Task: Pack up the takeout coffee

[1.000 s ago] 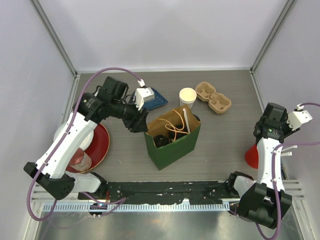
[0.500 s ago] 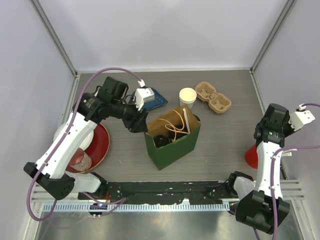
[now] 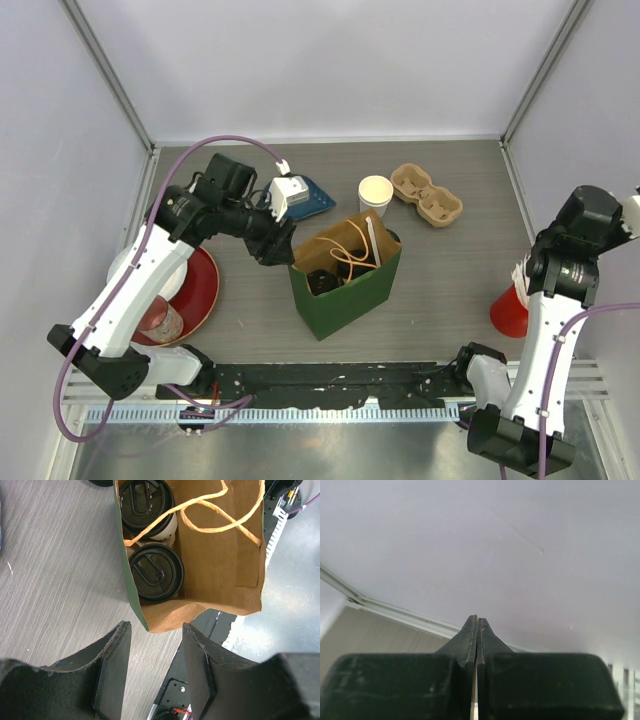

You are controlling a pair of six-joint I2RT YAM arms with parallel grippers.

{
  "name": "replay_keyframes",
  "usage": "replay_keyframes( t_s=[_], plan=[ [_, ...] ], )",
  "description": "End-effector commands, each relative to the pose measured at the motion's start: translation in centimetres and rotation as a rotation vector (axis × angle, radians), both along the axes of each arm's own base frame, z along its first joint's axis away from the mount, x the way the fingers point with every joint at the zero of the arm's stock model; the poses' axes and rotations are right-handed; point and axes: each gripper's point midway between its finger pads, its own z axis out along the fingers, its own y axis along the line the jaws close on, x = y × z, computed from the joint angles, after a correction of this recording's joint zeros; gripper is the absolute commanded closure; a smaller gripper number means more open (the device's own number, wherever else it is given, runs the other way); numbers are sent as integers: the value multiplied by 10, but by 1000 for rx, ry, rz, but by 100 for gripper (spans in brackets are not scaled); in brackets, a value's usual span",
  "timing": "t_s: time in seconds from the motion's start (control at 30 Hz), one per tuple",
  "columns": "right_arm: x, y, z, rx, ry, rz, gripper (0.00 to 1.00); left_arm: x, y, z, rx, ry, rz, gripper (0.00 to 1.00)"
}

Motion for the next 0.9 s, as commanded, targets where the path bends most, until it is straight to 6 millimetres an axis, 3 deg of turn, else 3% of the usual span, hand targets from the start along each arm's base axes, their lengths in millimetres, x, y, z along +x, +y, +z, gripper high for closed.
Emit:
replay_keyframes(
  t_s=[0.0, 0.27, 0.4, 0.53, 0.8, 0.87],
  plan=[
    [-7, 10, 77, -100, -138, 68, 99, -1, 5, 9, -8, -42, 1, 51],
    [-12, 31, 157, -187, -296, 193, 99, 4, 6, 3, 15, -41, 9, 50],
    [-6, 57, 197, -208, -428, 347, 99, 4, 8, 0, 31, -44, 9, 49],
    [19, 100, 220, -176, -554, 617, 99, 4, 10, -1, 43, -43, 13, 48],
    [54, 162, 257, -31, -747, 993, 99, 9, 18, -3, 74, -79, 38, 46],
    [74, 172, 258, 26, -744, 1063, 99, 11, 19, -5, 79, -76, 42, 46]
  ],
)
